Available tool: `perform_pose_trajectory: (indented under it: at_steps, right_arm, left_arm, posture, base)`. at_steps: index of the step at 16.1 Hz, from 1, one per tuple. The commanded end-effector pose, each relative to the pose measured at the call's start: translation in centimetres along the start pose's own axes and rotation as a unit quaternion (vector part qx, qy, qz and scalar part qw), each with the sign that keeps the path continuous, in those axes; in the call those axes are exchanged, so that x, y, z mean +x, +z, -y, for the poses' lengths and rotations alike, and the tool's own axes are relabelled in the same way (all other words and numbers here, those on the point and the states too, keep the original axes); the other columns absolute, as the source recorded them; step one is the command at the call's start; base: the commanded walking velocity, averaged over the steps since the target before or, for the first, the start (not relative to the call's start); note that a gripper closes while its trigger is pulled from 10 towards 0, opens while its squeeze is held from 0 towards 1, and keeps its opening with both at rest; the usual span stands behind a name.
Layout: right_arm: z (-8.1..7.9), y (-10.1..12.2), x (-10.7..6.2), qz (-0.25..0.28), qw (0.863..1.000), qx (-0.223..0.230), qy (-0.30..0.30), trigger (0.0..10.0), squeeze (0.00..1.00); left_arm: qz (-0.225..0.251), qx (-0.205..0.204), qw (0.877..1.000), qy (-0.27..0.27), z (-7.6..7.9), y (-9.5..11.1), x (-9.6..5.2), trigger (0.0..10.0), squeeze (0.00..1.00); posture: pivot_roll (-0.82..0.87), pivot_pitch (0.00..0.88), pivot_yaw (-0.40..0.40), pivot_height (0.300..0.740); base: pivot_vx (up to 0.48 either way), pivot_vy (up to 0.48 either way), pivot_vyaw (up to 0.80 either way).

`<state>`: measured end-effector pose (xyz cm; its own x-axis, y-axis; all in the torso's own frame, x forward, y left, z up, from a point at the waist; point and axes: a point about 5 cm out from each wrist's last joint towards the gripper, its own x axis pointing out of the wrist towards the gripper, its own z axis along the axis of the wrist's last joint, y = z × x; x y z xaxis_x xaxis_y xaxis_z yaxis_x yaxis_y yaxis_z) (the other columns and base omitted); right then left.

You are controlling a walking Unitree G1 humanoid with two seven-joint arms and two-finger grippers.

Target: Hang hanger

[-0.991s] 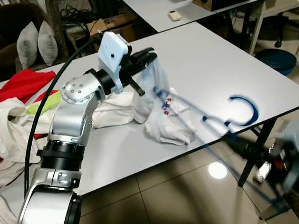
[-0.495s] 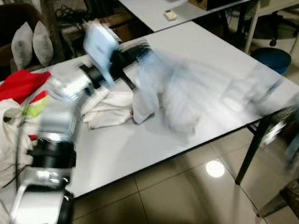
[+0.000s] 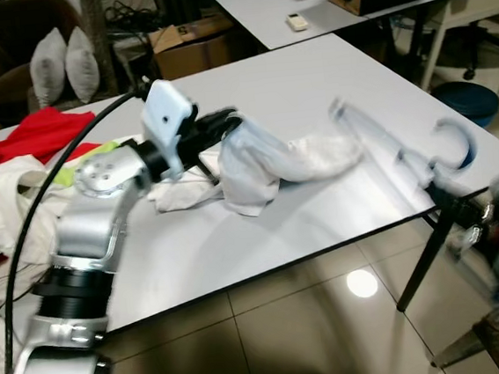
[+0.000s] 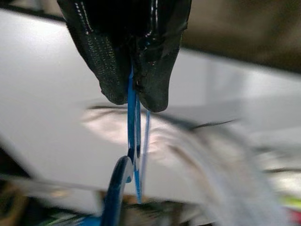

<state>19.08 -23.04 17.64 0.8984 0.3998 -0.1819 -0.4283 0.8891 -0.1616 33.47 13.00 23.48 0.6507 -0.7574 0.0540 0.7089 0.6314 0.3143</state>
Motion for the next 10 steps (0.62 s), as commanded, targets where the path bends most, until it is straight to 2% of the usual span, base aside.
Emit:
perform_pose_trajectory:
  at_steps: [1, 4, 5, 10]
  right_arm:
    - [-1.2, 0.7, 0.0, 0.017, 0.999, 0.002, 0.037, 10.0, 0.0]
    - [-2.4, 1.4, -0.4, 0.046, 0.996, 0.026, 0.072, 10.0, 0.0]
    - [-2.8, 1.8, -0.6, 0.057, 0.993, 0.032, 0.094, 10.0, 0.0]
    - [-3.7, 2.1, -1.0, 0.06, 0.988, 0.039, 0.136, 10.0, 0.0]
  left_arm:
    - [-0.015, -0.001, 1.0, 0.016, 0.1, -0.5, 0.0, 0.0, 0.0]
    - [-0.023, 0.001, 1.0, 0.012, 1.1, -1.0, 0.4, 0.0, 0.0]
    - [-0.034, 0.018, 0.999, 0.004, 1.4, -1.2, 0.4, 0.0, 0.0]
    - [-0.049, 0.052, 0.997, 0.027, 0.9, -1.4, 0.3, 0.0, 0.0]
  posture:
    - [-0.32, 0.0, 0.099, 0.74]
    - [-0.33, 0.0, 0.106, 0.74]
    - [-0.33, 0.0, 0.106, 0.74]
    - [-0.32, 0.0, 0.098, 0.74]
  base:
    - [0.0, 0.0, 0.0]
    - [0.0, 0.0, 0.0]
    - [0.0, 0.0, 0.0]
    - [0.0, 0.0, 0.0]
